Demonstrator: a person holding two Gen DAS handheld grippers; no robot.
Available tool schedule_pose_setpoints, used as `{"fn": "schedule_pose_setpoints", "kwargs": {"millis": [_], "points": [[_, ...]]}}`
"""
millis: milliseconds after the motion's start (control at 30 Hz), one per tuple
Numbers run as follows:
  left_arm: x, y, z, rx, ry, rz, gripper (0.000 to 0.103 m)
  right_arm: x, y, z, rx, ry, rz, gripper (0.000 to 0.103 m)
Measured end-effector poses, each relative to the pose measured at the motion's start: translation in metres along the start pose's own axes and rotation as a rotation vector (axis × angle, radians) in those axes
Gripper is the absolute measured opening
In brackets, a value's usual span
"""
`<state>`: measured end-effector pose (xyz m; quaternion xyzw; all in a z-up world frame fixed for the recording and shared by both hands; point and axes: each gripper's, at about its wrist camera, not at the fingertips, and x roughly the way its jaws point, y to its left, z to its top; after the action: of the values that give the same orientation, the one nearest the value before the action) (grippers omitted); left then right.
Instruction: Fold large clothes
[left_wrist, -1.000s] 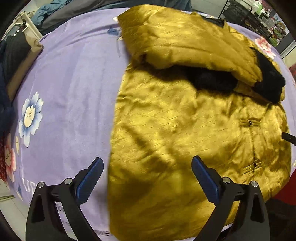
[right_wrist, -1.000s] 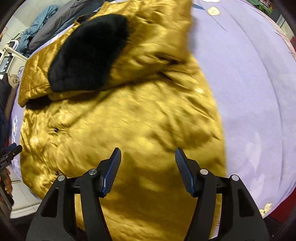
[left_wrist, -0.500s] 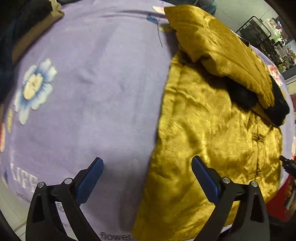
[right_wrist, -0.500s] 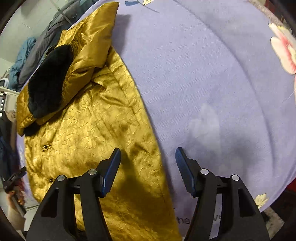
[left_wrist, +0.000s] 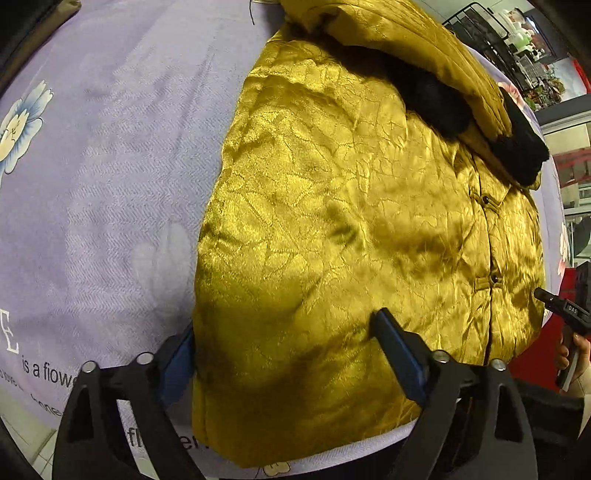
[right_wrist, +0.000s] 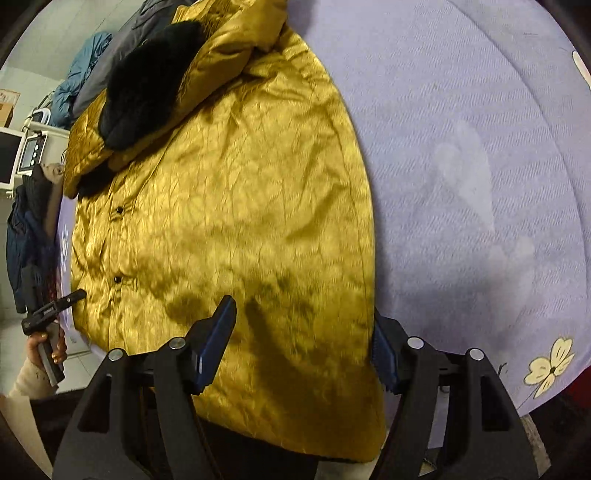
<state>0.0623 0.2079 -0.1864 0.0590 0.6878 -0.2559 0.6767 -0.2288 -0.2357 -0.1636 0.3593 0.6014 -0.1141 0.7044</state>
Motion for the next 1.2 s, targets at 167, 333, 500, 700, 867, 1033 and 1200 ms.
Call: {"fn": "schedule_pose_setpoints", "kwargs": {"millis": [167,333,500,700,867,1033,1200], "points": [[-0.004,-0.003,-0.012,-0.003,0.012,0.008,0.062,0.004,0.001,-0.011,-0.046,0.040,-0.005,0.067],[-0.007,0.013,-0.014,-0.023,0.047,-0.025,0.044,0.007,0.001,-0.018,-0.058,0.060,-0.002,0.062],[-0.008,0.013,-0.011,-0.017,0.064,-0.050,0.024,0.004,-0.012,-0.026,-0.013,0.058,0.007,0.041],[-0.012,-0.012,-0.014,0.077,0.061,-0.024,0.010,-0.001,-0.019,-0.033,0.024,0.064,0.078,0.009],[-0.022,-0.020,-0.031,0.159,0.080,-0.021,0.009,-0.010,-0.011,-0.042,-0.008,0.092,0.076,0.008],[-0.024,-0.006,-0.046,0.121,0.124,-0.031,0.010,-0.010,-0.014,-0.051,0.005,0.160,0.081,0.008],[-0.034,-0.019,-0.032,0.113,0.070,0.005,0.010,-0.012,0.000,-0.028,0.028,0.133,0.105,0.008]]}}
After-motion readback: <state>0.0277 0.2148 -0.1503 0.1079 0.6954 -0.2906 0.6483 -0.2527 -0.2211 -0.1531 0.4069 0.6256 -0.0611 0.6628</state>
